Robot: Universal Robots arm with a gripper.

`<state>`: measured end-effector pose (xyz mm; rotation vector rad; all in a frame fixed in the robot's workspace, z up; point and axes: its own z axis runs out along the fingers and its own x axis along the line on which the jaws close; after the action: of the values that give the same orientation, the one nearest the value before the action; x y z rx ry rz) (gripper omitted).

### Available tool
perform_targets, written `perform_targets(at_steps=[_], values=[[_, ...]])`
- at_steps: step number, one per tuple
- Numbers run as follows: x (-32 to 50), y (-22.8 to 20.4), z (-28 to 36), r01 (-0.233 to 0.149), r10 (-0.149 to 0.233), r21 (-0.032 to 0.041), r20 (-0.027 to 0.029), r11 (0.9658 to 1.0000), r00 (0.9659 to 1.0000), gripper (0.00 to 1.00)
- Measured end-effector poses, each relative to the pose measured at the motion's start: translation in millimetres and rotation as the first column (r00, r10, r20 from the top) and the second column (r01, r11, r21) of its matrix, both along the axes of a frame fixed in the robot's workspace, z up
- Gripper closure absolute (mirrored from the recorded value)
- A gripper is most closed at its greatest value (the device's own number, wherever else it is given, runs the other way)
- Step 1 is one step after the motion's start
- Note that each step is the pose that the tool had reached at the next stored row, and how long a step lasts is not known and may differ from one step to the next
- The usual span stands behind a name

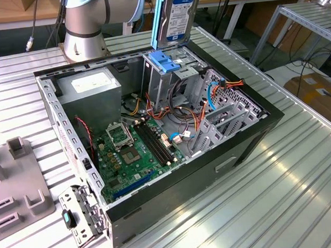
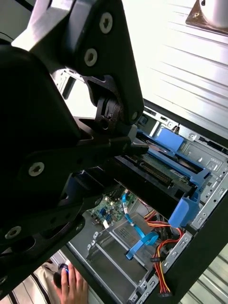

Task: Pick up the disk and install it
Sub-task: 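Pick up the disk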

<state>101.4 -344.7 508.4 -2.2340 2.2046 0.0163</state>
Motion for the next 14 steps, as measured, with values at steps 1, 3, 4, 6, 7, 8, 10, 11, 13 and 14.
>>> perform_targets(at_steps=[1, 3, 4, 6, 7, 8, 10, 11, 13, 14], values=[[0.0, 0.0, 0.4, 0.0, 0.0, -0.0001, 0.0, 1.0, 1.0, 0.65], [0.0, 0.0, 0.5, 0.0, 0.0, -0.0001, 0.0, 1.0, 1.0, 0.65], [0.0, -0.2, 0.5, 0.0, 0.0, -0.0001, 0.0, 1.0, 1.0, 0.65], [0.1, -2.7, 0.5, 0.0, 0.0, -0.0003, 0.0, 1.0, 1.0, 0.65], [0.0, -4.5, 0.5, 0.0, 0.0, -0.0003, 0.0, 1.0, 1.0, 0.65], [0.1, -6.6, 0.5, 0.0, 0.0, -0.0002, 0.0, 1.0, 1.0, 0.65], [0.1, -11.3, 0.4, 0.0, 0.0, -0.0001, 0.0, 1.0, 1.0, 0.65], [0.1, -13.5, 0.5, 0.0, 0.0, -0.0001, 0.0, 1.0, 1.0, 0.65], [0.1, -17.2, 0.5, 0.0, 0.0, -0.0002, 0.0, 1.0, 1.0, 0.65], [0.1, -19.1, 0.5, 0.0, 0.0, -0.0002, 0.0, 1.0, 1.0, 0.65]])
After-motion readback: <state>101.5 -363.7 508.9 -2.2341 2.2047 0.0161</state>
